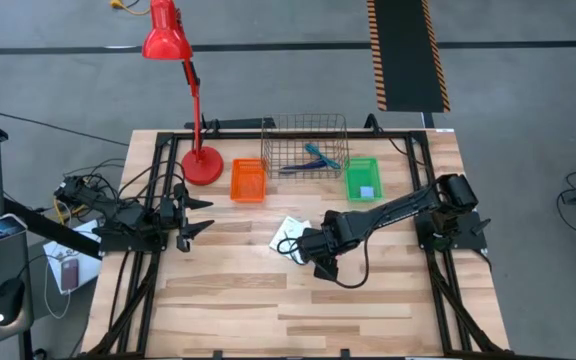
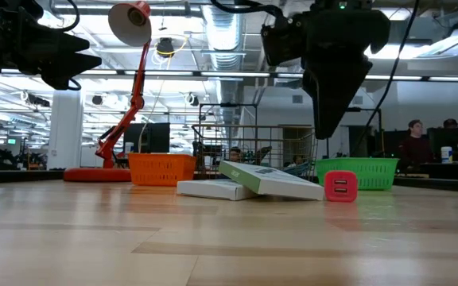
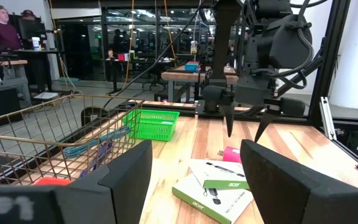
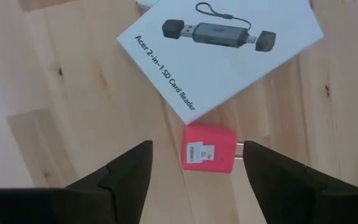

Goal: Pick and place items into bin
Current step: Put the pink charger adapter into the green bin

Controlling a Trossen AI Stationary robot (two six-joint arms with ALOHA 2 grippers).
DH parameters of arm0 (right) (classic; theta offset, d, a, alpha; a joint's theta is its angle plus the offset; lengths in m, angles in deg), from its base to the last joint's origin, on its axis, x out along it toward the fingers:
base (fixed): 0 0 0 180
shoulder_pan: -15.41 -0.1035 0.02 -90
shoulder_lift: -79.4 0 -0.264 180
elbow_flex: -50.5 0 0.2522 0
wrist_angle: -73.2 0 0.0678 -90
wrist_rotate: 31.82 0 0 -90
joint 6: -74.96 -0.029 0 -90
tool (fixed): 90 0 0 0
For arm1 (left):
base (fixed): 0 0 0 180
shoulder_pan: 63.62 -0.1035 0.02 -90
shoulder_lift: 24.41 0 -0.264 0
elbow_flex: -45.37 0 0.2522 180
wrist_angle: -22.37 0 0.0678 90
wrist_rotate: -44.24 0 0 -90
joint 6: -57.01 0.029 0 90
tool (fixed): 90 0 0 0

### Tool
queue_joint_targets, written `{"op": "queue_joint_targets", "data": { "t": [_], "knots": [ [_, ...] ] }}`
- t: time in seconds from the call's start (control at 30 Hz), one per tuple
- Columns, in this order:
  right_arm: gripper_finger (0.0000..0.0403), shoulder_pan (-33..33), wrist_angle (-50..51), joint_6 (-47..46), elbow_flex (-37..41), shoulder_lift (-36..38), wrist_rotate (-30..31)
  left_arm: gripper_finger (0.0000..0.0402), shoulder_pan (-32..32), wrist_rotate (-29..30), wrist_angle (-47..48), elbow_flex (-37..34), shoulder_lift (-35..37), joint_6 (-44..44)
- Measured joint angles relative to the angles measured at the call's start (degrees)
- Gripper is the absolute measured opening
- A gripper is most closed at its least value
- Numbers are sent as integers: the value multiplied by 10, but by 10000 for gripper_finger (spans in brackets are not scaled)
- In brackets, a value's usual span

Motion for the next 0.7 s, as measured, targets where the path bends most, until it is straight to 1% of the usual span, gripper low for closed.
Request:
{"op": "queue_joint_targets", "data": {
  "t": [0.17, 0.33, 0.7],
  "knots": [
    [246, 0, 0, -1, 0, 0, 0, 233, 0, 0, 0, 0, 0, 0],
    [246, 6, 1, -26, 0, 0, -1, 233, 0, 0, 0, 0, 0, 0],
    [246, 9, -12, -72, 40, 0, -1, 233, 0, 0, 0, 0, 0, 0]
  ]
}}
